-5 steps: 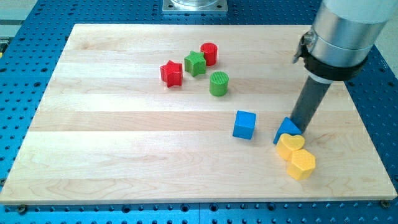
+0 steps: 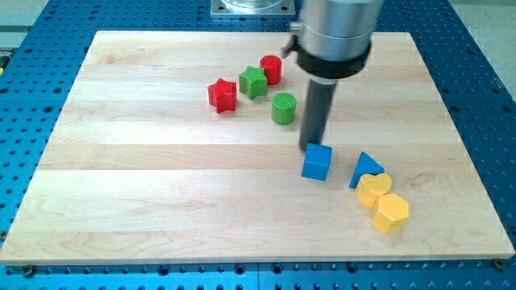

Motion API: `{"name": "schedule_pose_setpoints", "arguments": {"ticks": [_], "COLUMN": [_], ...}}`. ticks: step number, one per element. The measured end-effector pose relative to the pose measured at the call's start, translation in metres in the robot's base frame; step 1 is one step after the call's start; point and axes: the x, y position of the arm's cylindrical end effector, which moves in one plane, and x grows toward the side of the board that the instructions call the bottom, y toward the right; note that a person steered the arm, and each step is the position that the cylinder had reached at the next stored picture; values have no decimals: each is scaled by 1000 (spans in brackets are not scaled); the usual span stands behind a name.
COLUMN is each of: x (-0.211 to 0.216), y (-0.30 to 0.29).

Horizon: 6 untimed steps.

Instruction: Push the cube top left to the triangle

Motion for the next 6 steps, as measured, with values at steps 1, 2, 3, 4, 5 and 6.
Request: {"name": "schedule_pose_setpoints", "arguments": {"ticks": [1, 2, 3, 4, 5, 6], "x": [19, 28, 37, 54, 58, 35], "y": [-34, -43, -39, -38, -16, 11]}}
